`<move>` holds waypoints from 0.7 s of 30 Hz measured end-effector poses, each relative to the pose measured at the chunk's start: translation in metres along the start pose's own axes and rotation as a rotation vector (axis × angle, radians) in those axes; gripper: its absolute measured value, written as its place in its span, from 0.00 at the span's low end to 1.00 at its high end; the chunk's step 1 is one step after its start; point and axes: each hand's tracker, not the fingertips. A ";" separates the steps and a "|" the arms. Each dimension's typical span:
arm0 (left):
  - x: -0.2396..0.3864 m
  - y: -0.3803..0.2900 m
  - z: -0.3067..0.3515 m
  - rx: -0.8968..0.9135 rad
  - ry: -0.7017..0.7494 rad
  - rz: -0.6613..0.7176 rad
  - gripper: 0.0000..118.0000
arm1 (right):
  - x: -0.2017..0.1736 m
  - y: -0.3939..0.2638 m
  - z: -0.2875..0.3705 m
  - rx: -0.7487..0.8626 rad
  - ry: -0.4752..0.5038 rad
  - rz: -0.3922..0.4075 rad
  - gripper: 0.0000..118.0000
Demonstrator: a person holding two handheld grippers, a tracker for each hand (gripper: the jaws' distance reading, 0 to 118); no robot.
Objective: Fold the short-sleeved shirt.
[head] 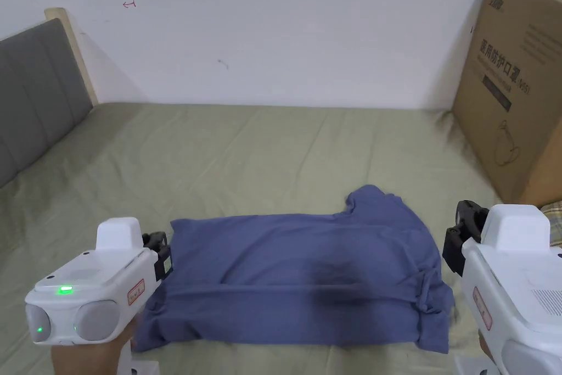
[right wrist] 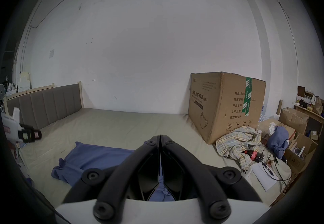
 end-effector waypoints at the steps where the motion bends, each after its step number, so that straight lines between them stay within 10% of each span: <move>1: -0.002 -0.007 -0.006 -0.046 0.013 0.011 0.00 | 0.000 -0.002 -0.003 -0.007 -0.002 -0.002 0.00; 5: -0.030 -0.036 -0.040 -0.186 0.057 0.106 0.06 | -0.001 -0.010 -0.015 -0.037 -0.005 -0.015 0.00; 9: -0.055 -0.061 -0.077 -0.369 0.092 0.166 0.61 | -0.003 -0.021 -0.029 -0.079 0.006 -0.017 0.00; 12: -0.064 -0.078 -0.092 -0.439 0.140 0.197 0.77 | -0.005 -0.028 -0.037 -0.112 0.012 -0.015 0.00; 17: -0.058 -0.098 -0.102 -0.505 0.182 0.154 0.75 | -0.004 -0.040 -0.046 -0.155 0.007 -0.020 0.00; 21: -0.057 -0.112 -0.116 -0.528 0.135 0.127 0.26 | 0.000 -0.046 -0.047 -0.181 0.003 -0.012 0.00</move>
